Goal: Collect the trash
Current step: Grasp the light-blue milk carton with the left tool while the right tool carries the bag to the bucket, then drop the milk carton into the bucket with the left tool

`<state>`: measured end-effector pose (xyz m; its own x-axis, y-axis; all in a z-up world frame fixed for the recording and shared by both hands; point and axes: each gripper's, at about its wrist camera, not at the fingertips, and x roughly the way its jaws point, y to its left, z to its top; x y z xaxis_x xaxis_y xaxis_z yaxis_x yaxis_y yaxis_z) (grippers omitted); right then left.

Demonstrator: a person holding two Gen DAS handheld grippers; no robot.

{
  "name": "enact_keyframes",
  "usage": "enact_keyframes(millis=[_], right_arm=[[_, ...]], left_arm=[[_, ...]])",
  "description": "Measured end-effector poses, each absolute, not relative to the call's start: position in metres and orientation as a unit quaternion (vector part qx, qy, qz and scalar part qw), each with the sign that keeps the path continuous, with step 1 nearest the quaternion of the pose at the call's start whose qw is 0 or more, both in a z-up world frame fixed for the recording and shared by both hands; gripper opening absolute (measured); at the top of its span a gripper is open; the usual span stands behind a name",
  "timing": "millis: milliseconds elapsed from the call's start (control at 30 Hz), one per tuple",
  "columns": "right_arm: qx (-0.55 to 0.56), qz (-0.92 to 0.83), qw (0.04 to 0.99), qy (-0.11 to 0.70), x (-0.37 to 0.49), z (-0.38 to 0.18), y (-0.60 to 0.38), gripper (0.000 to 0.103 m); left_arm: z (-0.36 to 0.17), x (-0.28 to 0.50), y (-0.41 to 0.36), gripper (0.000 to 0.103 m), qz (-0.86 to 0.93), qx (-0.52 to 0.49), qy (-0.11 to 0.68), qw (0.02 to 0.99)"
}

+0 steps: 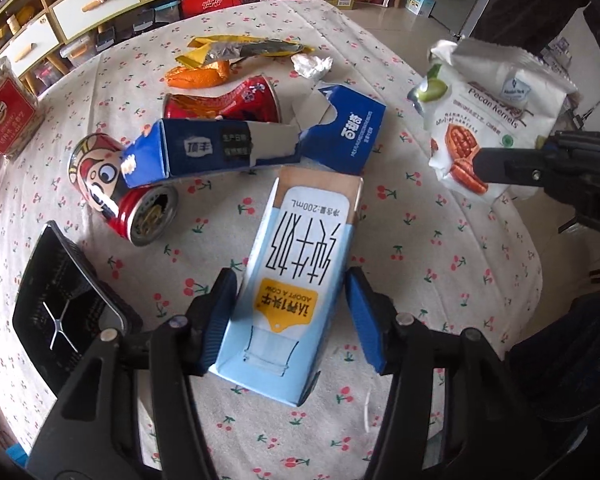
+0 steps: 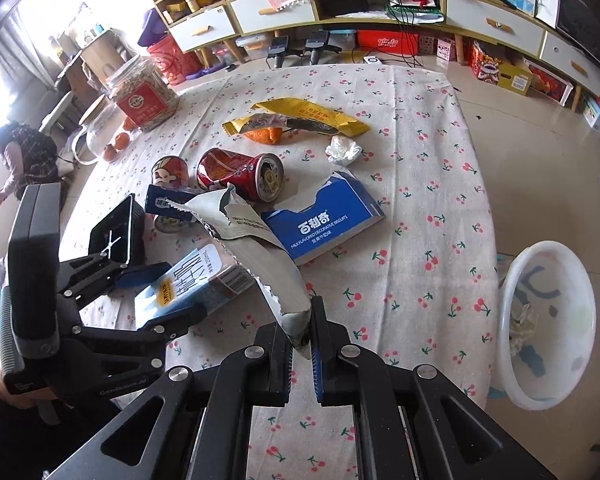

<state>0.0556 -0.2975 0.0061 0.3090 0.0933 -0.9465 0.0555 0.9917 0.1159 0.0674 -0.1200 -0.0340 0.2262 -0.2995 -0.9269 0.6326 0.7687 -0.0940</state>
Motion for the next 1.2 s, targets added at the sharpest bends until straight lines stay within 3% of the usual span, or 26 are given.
enact_keyframes(millis=[300, 667, 933, 1000, 1067, 1133, 1200], right_arm=[[0.076, -0.008, 0.802, 0.593, 0.035, 0.009, -0.322, 0.009], [0.126, -0.092, 0.796, 0.585, 0.003, 0.03, -0.431, 0.009], [0.11, -0.164, 0.74, 0.643, 0.002, -0.011, -0.491, 0.01], [0.115, -0.172, 0.717, 0.665, 0.004, -0.028, -0.501, 0.017], [0.122, -0.172, 0.708, 0.674, 0.004, -0.034, -0.507, 0.04], [0.123, -0.182, 0.716, 0.662, 0.002, -0.027, -0.512, 0.056], [0.122, -0.19, 0.726, 0.65, -0.002, -0.017, -0.516, 0.059]], left_arm=[[-0.017, 0.047, -0.131, 0.058, -0.346, 0.093, 0.547, 0.756], [-0.002, 0.044, -0.161, 0.058, -0.366, 0.049, 0.55, 0.749], [0.003, 0.042, -0.213, 0.058, -0.373, 0.037, 0.557, 0.741], [0.003, 0.043, -0.23, 0.058, -0.377, 0.031, 0.562, 0.736], [0.0, 0.044, -0.247, 0.058, -0.375, 0.027, 0.567, 0.733], [-0.002, 0.045, -0.264, 0.058, -0.371, 0.027, 0.569, 0.733], [-0.004, 0.045, -0.283, 0.058, -0.366, 0.037, 0.569, 0.735]])
